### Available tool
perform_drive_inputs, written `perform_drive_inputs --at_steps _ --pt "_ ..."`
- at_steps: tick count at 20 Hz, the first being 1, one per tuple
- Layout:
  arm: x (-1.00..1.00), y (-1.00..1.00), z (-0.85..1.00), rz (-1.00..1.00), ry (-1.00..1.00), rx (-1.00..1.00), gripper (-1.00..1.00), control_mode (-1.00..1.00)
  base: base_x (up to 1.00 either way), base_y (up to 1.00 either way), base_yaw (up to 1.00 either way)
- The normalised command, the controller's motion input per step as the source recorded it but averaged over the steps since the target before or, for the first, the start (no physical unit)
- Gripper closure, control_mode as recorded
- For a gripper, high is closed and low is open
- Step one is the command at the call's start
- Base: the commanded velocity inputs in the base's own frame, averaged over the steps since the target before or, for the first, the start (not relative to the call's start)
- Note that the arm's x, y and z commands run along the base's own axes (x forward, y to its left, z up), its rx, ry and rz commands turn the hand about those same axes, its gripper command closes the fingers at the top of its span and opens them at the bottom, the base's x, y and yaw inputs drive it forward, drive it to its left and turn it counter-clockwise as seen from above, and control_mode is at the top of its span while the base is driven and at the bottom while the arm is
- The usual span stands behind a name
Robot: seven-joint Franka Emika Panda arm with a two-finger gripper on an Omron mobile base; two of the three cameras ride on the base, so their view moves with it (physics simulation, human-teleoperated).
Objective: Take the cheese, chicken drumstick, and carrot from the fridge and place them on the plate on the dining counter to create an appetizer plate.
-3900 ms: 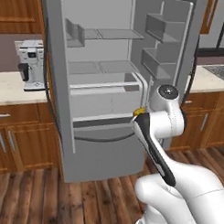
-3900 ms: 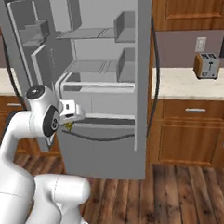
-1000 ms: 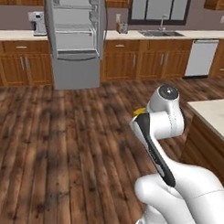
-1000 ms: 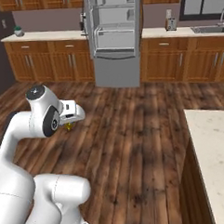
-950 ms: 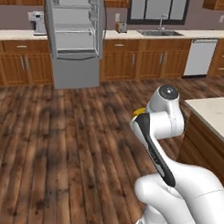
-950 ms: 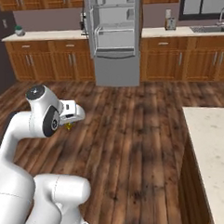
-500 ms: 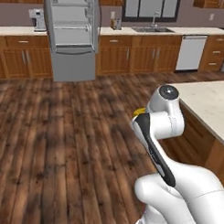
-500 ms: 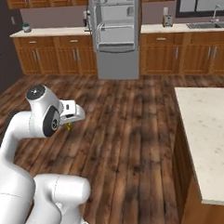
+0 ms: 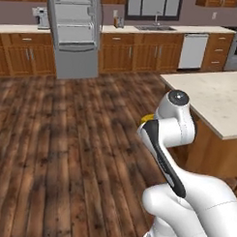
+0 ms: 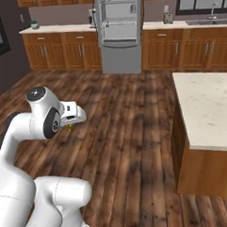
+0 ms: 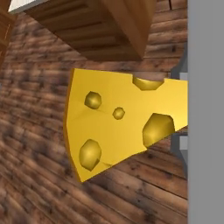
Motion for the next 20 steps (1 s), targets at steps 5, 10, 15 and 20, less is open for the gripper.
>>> perform_drive_inputs --at_steps 5,10,15,20 --pt "0.0 0.0 0.0 0.0 0.0 0.0 1.0 1.0 -1.0 -0.43 -0.01" --pt "0.0 0.0 0.0 0.0 0.0 0.0 1.0 1.0 -0.91 -0.97 -0.11" --pt "0.0 0.0 0.0 0.0 0.0 0.0 1.0 1.0 -0.51 -1.0 -0.15" --pt "0.0 0.0 0.0 0.0 0.0 0.0 1.0 1.0 -0.04 -1.0 -0.06"
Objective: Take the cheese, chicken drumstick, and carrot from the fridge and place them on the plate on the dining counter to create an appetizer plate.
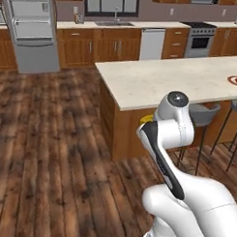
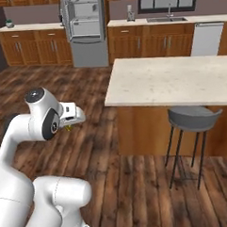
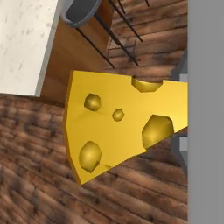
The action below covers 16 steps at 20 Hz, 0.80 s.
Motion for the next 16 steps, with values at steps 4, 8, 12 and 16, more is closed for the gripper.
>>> perform_drive_inputs --at_steps 4,8,12,16 --pt "0.0 0.0 0.0 0.0 0.0 0.0 1.0 1.0 0.0 -1.0 -0.02" --pt "0.0 0.0 0.0 0.0 0.0 0.0 1.0 1.0 0.0 -1.0 -0.03" --pt "0.0 0.0 0.0 0.0 0.0 0.0 1.0 1.0 0.0 -1.0 -0.03" --pt "0.0 0.0 0.0 0.0 0.0 0.0 1.0 1.0 0.0 -1.0 -0.04"
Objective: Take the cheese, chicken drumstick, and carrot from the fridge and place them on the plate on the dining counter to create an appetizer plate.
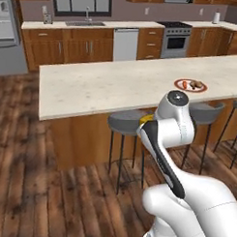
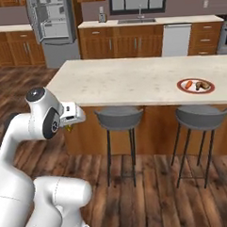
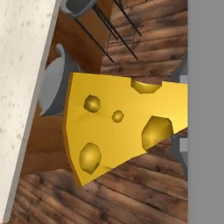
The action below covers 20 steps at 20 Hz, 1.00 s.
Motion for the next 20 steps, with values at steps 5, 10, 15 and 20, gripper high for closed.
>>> perform_drive_inputs --at_steps 5,10,15,20 --pt "0.0 0.0 0.0 0.0 0.0 0.0 1.0 1.0 0.0 -1.0 -0.04" --pt "0.0 0.0 0.0 0.0 0.0 0.0 1.0 1.0 0.0 -1.0 -0.04" --pt "0.0 0.0 0.0 0.0 0.0 0.0 1.0 1.0 0.0 -1.0 -0.04" --pt "0.0 0.0 0.0 0.0 0.0 0.0 1.0 1.0 0.03 -1.0 -0.03"
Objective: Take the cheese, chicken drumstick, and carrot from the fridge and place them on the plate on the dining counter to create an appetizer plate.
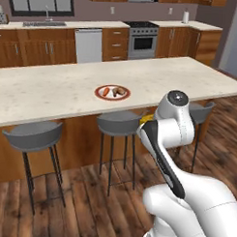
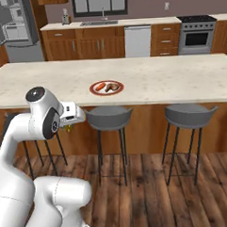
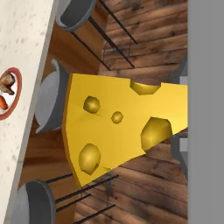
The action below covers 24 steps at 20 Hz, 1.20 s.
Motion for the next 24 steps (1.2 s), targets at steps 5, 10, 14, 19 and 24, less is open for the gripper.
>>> perform_drive_inputs --at_steps 5,10,14,19,24 --pt "0.0 0.0 0.0 0.0 0.0 0.0 1.0 1.0 0.4 -0.96 -0.01" --pt "0.0 0.0 0.0 0.0 0.0 0.0 1.0 1.0 0.92 -0.28 0.0" --pt "0.0 0.0 0.0 0.0 0.0 0.0 1.0 1.0 1.0 0.06 0.0" --pt "0.0 0.0 0.0 0.0 0.0 0.0 1.0 1.0 0.98 0.35 0.0" --pt "0.0 0.0 0.0 0.0 0.0 0.0 1.0 1.0 1.0 0.52 0.0"
